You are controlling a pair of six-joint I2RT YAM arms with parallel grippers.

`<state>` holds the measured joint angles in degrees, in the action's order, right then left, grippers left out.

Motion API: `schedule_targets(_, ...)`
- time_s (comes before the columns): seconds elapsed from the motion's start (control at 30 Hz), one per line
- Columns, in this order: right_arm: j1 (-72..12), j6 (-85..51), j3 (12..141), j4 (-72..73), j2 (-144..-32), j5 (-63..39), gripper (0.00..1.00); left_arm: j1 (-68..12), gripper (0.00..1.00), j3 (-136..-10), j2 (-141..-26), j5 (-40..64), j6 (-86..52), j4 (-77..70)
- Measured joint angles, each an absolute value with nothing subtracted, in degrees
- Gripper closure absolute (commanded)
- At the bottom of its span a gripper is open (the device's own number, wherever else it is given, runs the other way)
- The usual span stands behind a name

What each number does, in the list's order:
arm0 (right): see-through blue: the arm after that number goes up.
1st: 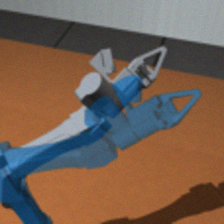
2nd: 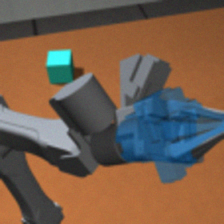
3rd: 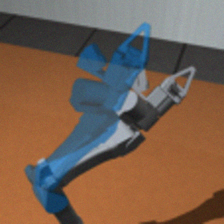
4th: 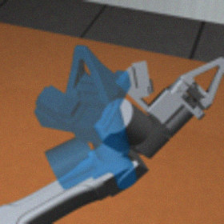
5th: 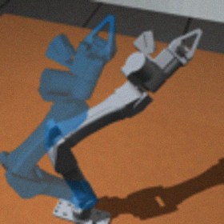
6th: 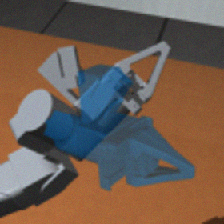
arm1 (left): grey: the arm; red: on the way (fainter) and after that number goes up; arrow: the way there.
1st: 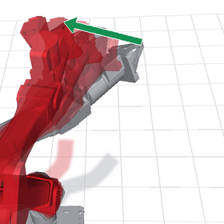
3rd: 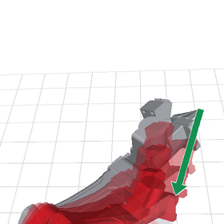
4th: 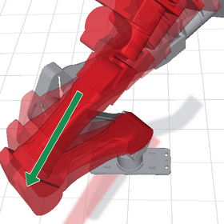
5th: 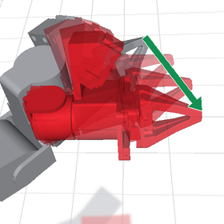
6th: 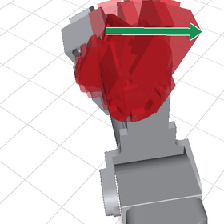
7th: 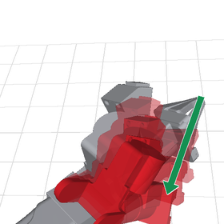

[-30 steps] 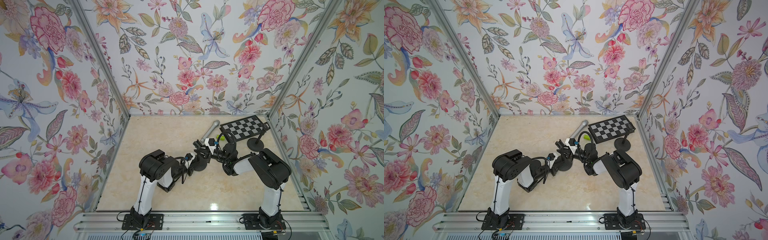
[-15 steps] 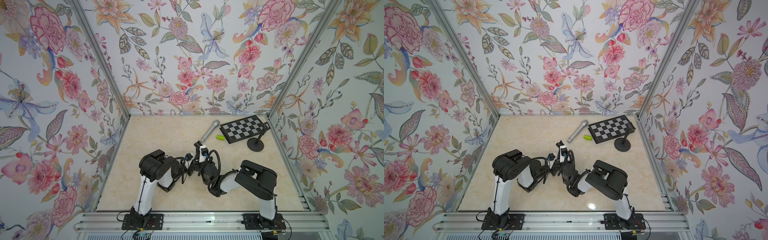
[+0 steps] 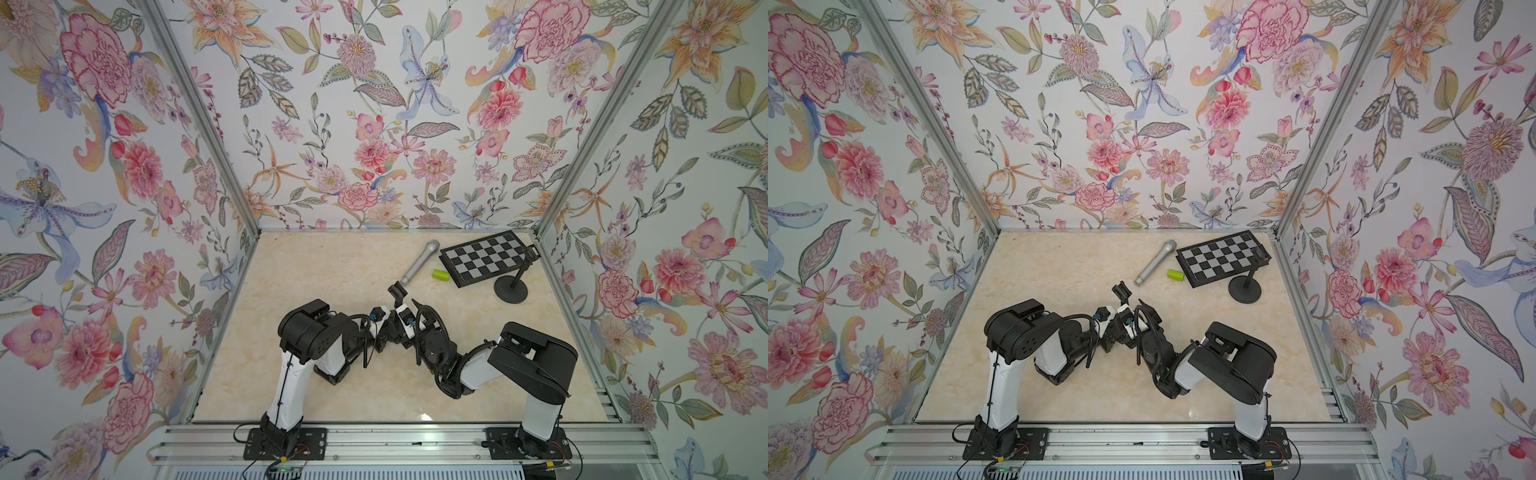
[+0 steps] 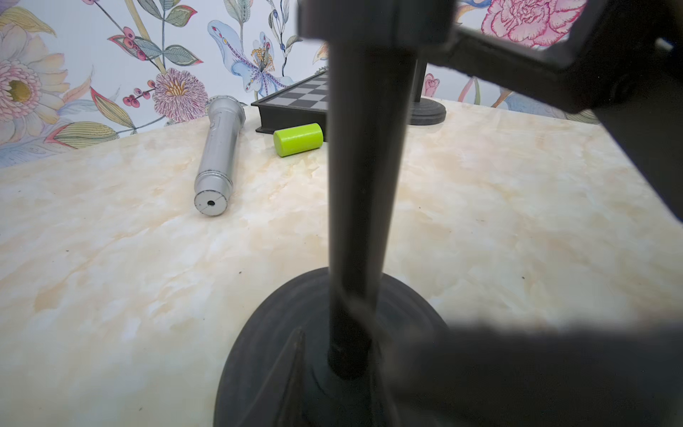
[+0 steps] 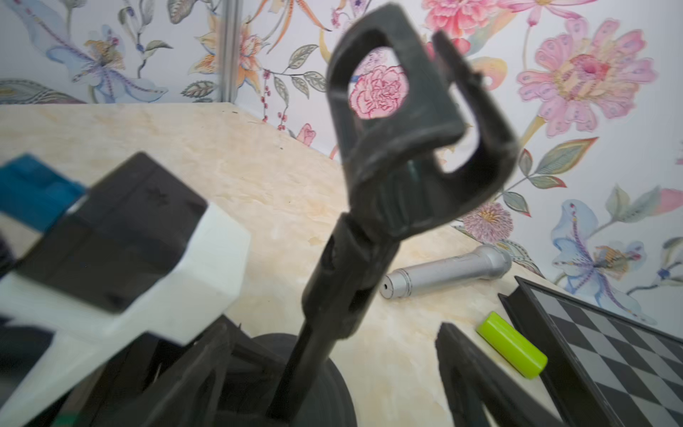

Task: Assemble a microphone stand
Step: Pick up the microphone stand at the center of the board.

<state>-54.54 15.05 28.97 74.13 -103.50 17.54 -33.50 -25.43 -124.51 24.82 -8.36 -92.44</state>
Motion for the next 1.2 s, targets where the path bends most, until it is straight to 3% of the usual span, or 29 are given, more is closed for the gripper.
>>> schedule_targets(0.13,-44.7,12.1,29.4,67.9,-97.4,-4.3,0.24,-33.5,0.69,-25.4,-124.5,24.8,-8.4,-92.4)
schedule_targets(0.37,-39.8,3.8,35.1,65.3,-98.1,-19.7,0.44,-33.5,0.68,-25.4,-124.5,24.7,-8.4,-92.4)
schedule_targets(0.4,-39.8,2.9,35.8,65.2,-98.7,-20.6,0.49,-33.5,0.68,-25.4,-124.5,24.7,-8.4,-92.4)
schedule_targets(0.53,-40.3,0.4,37.2,65.5,-101.1,-19.4,0.91,-33.5,0.67,-25.4,-124.5,24.6,-8.4,-92.4)
schedule_targets(0.6,-40.5,0.6,37.3,66.7,-101.8,-17.9,0.97,-33.5,0.65,-25.4,-124.4,24.3,-8.4,-92.4)
schedule_targets(0.87,-41.9,-1.2,34.4,70.7,-101.3,-9.9,1.0,-33.8,0.48,-22.5,-122.7,23.2,-8.0,-92.3)
schedule_targets(1.03,-40.2,-0.3,32.8,67.4,-97.5,-4.1,1.0,-36.2,0.46,-19.0,-122.2,22.6,-5.4,-92.2)
schedule_targets(1.2,-32.9,1.0,32.2,61.3,-91.7,0.4,1.0,-36.4,0.47,-19.0,-122.0,22.7,-4.9,-92.2)
